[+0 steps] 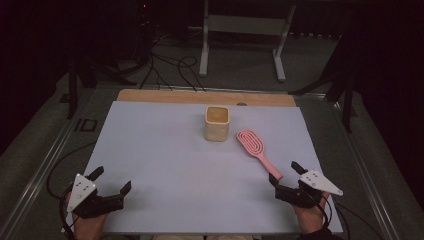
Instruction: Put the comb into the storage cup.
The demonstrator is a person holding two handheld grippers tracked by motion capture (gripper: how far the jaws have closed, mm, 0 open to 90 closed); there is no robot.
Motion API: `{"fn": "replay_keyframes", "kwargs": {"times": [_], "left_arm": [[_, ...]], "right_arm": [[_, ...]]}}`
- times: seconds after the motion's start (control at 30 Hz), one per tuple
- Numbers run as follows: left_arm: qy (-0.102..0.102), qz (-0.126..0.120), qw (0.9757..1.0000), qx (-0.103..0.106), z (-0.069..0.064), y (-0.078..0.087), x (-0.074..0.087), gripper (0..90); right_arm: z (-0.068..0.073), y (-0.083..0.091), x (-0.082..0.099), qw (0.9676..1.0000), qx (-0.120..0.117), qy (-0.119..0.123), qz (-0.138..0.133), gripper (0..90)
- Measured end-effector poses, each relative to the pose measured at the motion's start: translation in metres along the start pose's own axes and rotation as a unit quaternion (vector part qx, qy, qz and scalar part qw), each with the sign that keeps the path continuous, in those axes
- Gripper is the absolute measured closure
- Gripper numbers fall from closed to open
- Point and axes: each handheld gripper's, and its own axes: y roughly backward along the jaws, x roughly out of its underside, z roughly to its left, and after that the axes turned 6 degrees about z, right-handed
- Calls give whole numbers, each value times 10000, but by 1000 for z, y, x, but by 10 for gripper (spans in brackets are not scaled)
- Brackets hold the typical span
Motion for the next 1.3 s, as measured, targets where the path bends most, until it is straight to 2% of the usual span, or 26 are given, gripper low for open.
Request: {"fn": "replay_keyframes", "kwargs": {"times": [0.43, 0.9, 1.3], "left_arm": [[34, -19, 10000, 20, -1, -3, 3, 0], [-70, 0, 10000, -40, -7, -11, 1, 0], [-117, 12, 9999, -70, -7, -18, -1, 0]], "right_arm": [[3, -1, 9, 10000, 18, -52, 54, 103], [3, -4, 11, 9998, -86, -75, 159, 105], [4, -6, 7, 9997, -80, -122, 207, 105]]}}
